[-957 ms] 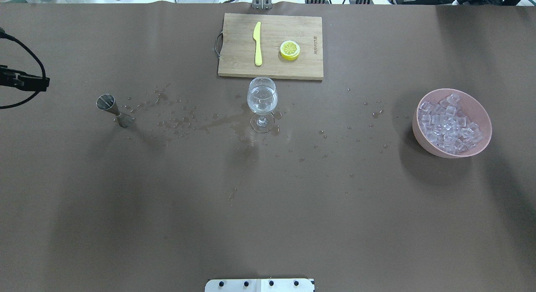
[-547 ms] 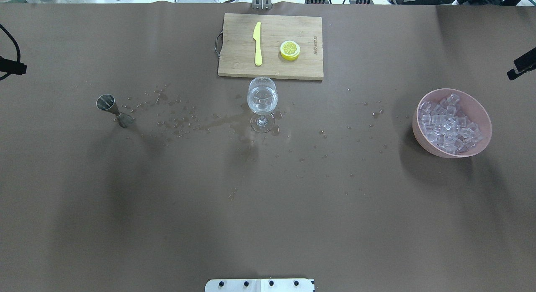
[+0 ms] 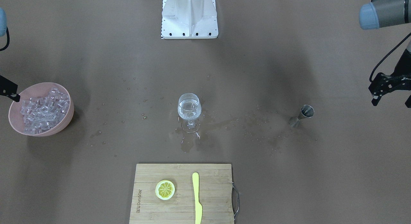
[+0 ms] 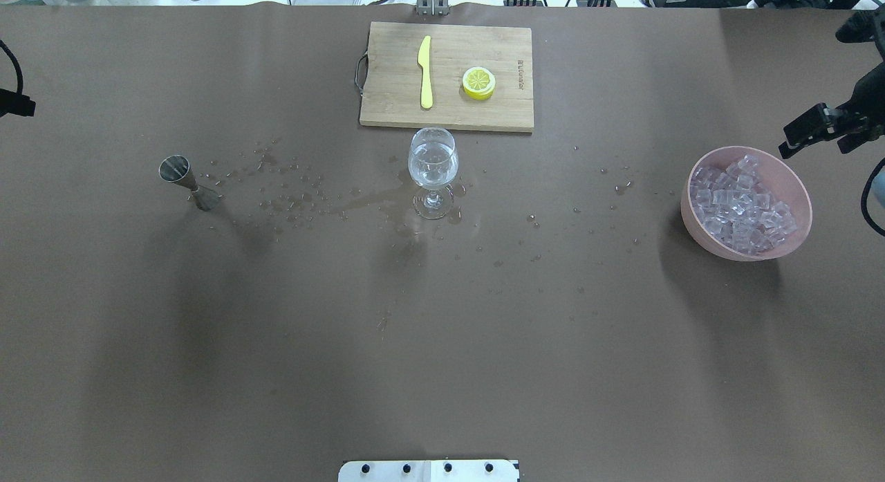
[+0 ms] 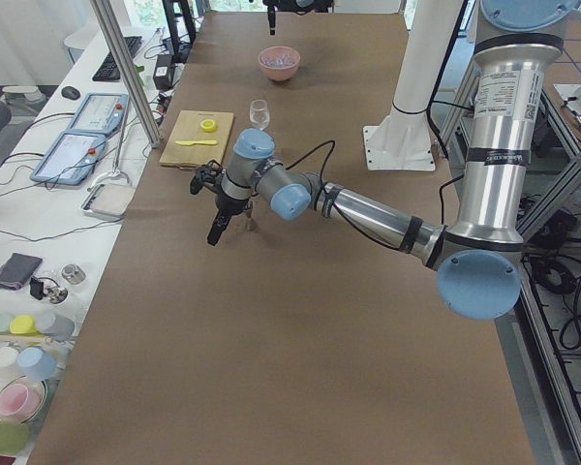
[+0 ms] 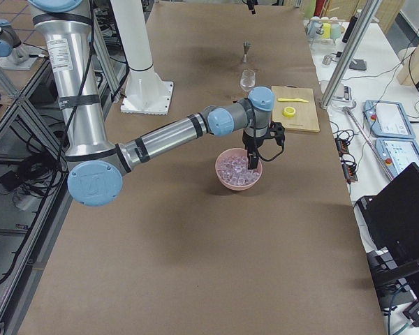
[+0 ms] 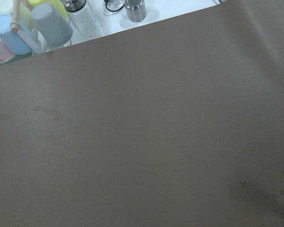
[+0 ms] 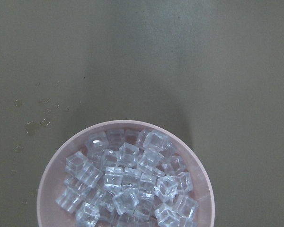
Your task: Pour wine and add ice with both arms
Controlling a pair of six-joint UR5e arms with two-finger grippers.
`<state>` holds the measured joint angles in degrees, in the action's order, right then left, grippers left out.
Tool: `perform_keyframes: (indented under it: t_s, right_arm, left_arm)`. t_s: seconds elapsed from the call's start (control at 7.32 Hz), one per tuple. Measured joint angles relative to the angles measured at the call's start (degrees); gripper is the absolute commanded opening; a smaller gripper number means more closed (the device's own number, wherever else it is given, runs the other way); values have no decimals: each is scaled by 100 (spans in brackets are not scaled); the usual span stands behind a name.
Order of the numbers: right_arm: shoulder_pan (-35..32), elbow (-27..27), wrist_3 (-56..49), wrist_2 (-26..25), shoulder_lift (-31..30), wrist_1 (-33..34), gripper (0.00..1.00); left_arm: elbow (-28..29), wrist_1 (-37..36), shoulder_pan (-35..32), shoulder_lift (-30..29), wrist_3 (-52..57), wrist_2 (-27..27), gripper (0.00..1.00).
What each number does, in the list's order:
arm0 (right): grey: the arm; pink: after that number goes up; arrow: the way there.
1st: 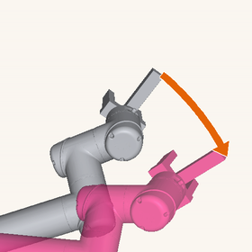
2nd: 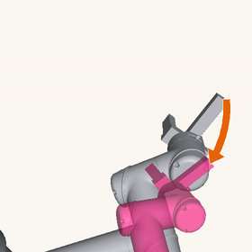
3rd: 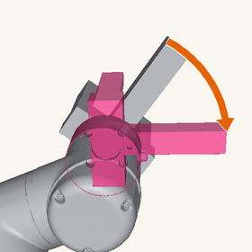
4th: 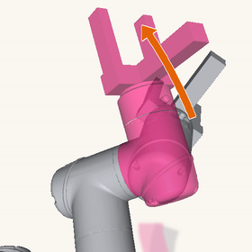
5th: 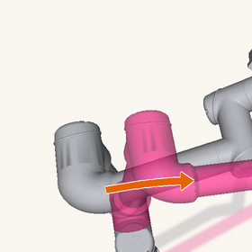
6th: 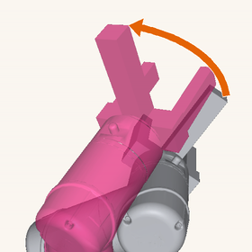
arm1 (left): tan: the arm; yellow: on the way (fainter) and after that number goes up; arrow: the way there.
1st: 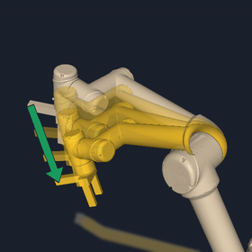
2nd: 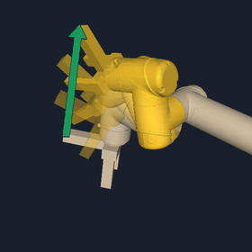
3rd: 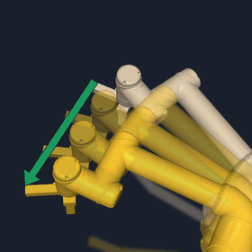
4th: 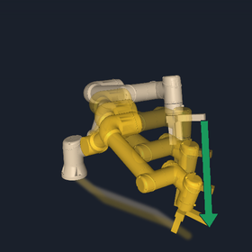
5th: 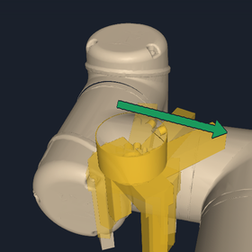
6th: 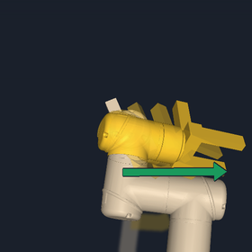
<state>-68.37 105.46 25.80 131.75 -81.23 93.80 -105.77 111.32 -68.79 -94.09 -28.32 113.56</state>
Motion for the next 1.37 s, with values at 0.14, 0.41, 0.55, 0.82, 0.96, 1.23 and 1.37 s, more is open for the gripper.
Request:
perform_keyframes:
  t_s: [0.14,0.41,0.55,0.82,0.96,1.23,1.37]
  right_arm:
    - [150,-6,281,-11,-19,-4,100]
    - [396,-26,429,-54,-71,-7,100]
    - [568,-34,402,-192,-68,-49,100]
    - [942,-89,-110,-611,-31,-277,100]
    - [1042,-153,-638,-709,-14,-331,100]
    - [1082,-342,-1607,-761,37,-344,100]
    - [1077,-453,-1801,-750,103,-331,99]
  left_arm:
    - [-2,-30,-12,-29,-4,40,98]
    - [-3,-104,-19,-105,-12,80,98]
    - [0,-116,-20,-125,-17,85,98]
    - [12,-123,-20,-134,-23,87,98]
    - [14,-124,-20,-136,-24,87,98]
    - [14,-120,-20,-142,-24,87,98]
    - [14,-120,-20,-143,-24,87,98]
